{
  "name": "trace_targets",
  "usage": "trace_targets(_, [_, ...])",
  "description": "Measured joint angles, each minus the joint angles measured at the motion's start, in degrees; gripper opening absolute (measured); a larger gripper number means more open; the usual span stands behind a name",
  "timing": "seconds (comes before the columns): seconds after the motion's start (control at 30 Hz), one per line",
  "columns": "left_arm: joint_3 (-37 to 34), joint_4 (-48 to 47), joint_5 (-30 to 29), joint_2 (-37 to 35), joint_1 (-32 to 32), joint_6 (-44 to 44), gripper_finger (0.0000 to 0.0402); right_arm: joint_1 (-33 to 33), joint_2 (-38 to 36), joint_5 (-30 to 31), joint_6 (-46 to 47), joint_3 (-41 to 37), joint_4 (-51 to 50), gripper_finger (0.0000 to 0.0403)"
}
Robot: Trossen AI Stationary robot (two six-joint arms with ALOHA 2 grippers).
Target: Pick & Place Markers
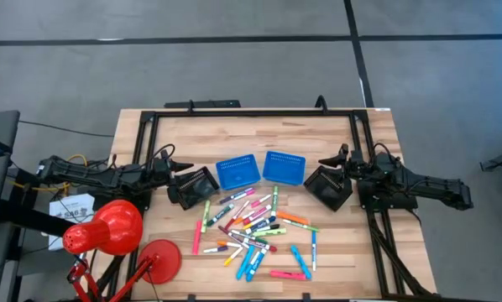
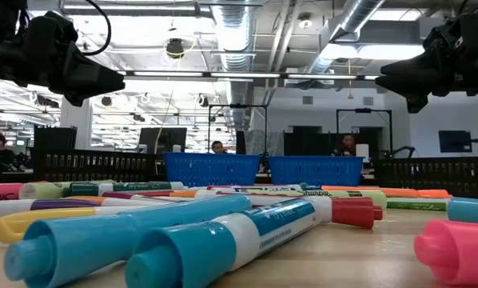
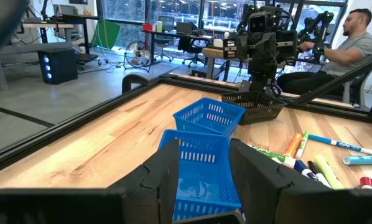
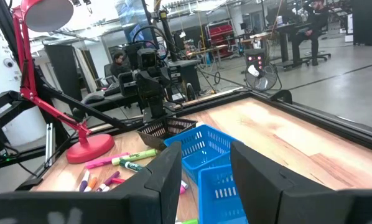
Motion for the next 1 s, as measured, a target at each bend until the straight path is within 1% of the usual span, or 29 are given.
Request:
trace_targets(0.43, [0.02, 0.01, 0.01, 0.02, 0.01, 0.0, 0.0136, 0.0, -0.02, 0.0, 0.01, 0.02, -0.01, 0.013])
trace_targets(0.63, [0.0, 2.66, 0.0, 0.02, 0.02, 1.1, 0.0136, 0.02, -0.02, 0.0, 0.0, 0.0, 0.0, 0.013])
trace_targets(0.73, [0.01, 6.31, 0.02, 0.02, 0.02, 4.3, 0.0136, 0.02, 0.0, 0.0, 0.01, 0.01, 0.0, 0.013])
trace_targets(0.8, [0.0, 10.76, 0.02, 0.02, 0.0, 4.23, 0.0136, 0.01, -0.02, 0.0, 0.02, 0.01, -0.02, 0.013])
trace_targets(0.9, [0.0, 17.75, 1.21, 0.01, 0.01, 0.74, 0.0136, 0.0, -0.02, 0.0, 0.02, 0.02, -0.02, 0.013])
trace_targets(1.0, [0.0, 21.92, 2.62, 0.0, 0.0, -1.34, 0.0136, 0.02, -0.02, 0.0, 0.02, 0.02, 0.0, 0.013])
